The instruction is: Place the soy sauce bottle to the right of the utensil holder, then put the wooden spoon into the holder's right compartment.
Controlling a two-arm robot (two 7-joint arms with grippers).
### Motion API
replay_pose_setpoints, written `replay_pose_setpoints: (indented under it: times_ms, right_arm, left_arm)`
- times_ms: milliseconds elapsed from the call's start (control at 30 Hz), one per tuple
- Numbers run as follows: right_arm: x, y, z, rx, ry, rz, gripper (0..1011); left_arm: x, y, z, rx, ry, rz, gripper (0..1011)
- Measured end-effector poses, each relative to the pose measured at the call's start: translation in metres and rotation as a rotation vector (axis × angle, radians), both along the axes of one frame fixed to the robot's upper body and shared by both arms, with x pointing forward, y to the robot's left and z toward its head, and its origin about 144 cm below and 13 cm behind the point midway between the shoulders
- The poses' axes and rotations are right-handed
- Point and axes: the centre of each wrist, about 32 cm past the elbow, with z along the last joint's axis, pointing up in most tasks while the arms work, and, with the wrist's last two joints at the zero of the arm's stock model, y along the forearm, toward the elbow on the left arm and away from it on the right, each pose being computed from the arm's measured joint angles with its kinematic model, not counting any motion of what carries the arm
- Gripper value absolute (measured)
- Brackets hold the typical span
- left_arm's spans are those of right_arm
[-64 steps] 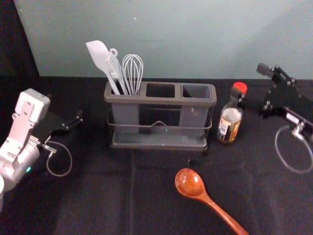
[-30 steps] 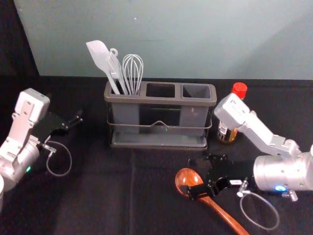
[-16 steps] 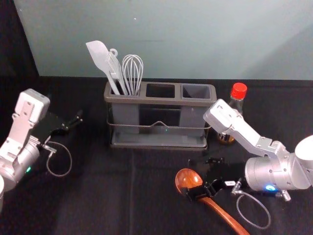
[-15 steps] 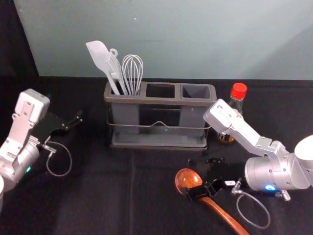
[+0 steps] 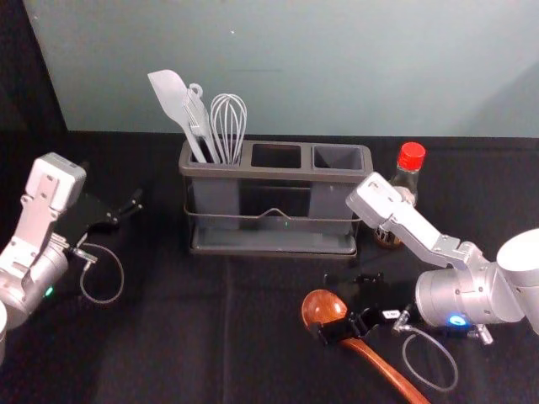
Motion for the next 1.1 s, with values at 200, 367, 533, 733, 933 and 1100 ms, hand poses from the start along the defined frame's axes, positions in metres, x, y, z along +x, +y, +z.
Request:
replay_pose_setpoints:
  times_ms: [200,367,533,733,933,1100]
  right_arm:
    - [0.001,0.002,-0.001,0.008,0.006,0.000,1004]
    - [0.001,0.004,-0.001,0.005,0.005,0.002,1004]
    - [0.001,0.006,-0.002,0.002,0.004,0.005,1004]
    - [0.001,0.009,-0.004,-0.011,-0.002,0.003,1004]
    - [0.003,0.010,-0.005,-0.021,-0.009,0.000,1004]
    - [0.005,0.012,-0.008,-0.030,-0.014,0.005,1004]
  left_arm:
    - [0.000,0.000,0.000,0.000,0.000,0.000,1005]
    - [0.000,0.000,0.000,0.000,0.000,0.000,1005]
    - [0.000,0.000,0.000,0.000,0.000,0.000,1005]
    - [0.000,0.000,0.000,0.000,0.000,0.000,1005]
    - [0.000,0.000,0.000,0.000,0.000,0.000,1005]
    - [0.000,0.000,0.000,0.000,0.000,0.000,1005]
